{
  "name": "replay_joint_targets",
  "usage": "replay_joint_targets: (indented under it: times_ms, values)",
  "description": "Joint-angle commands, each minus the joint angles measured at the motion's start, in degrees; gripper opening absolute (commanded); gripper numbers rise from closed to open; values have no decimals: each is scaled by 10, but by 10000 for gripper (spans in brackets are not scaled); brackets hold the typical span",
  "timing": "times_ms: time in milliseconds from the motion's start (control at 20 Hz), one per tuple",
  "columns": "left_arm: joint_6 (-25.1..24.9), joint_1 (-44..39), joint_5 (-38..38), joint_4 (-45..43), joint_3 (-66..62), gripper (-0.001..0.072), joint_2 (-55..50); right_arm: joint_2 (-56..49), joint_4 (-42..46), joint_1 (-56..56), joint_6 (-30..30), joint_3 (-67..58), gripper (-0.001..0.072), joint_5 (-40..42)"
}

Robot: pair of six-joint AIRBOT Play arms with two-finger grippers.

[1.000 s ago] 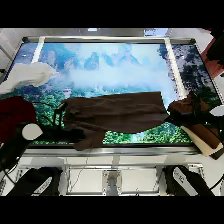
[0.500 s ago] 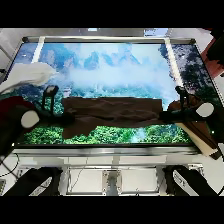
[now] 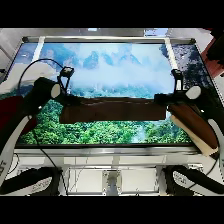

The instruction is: Fold the shirts.

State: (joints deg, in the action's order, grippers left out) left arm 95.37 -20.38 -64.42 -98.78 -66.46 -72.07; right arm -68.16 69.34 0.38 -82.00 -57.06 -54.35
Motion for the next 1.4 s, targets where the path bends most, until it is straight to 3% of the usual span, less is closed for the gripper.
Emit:
replay_joint_targets:
  times_ms: [0, 300, 650, 700, 750, 800, 850, 1000, 1150, 1250, 1350]
  values:
    - [0, 0, 79, -17, -12, 7, -62, -86, -12, 25, 14, -19, 22, 75]
    - [9, 0, 108, -22, -12, 7, -152, -165, -10, 50, 7, -19, 22, 173]
    - [26, 0, 116, -45, -12, 18, -165, -170, 59, 50, -24, -20, 24, 161]
    - [25, 0, 113, -47, -15, 195, -165, -168, 72, 50, -24, -20, 25, 148]
    - [25, 0, 103, -48, -22, 514, -165, -165, 90, 50, -24, -23, 62, 128]
    - [26, 0, 85, -49, -37, 720, -165, -161, 116, 50, -25, -31, 175, 101]
    - [25, 0, 62, -50, -57, 706, -165, -155, 142, 50, -25, -43, 330, 64]
    - [30, 0, 32, -45, -133, 706, -165, -121, 235, 50, -47, -81, 397, -36]
    - [67, 0, 66, 2, -209, 705, -165, -65, 277, 45, -76, -87, 405, -57]
    - [63, 0, 148, 84, -227, 705, -165, -42, 247, 12, -99, -87, 405, -74]
    - [-18, -5, 205, 198, -227, 705, -167, -29, 160, -48, -91, -87, 404, -106]
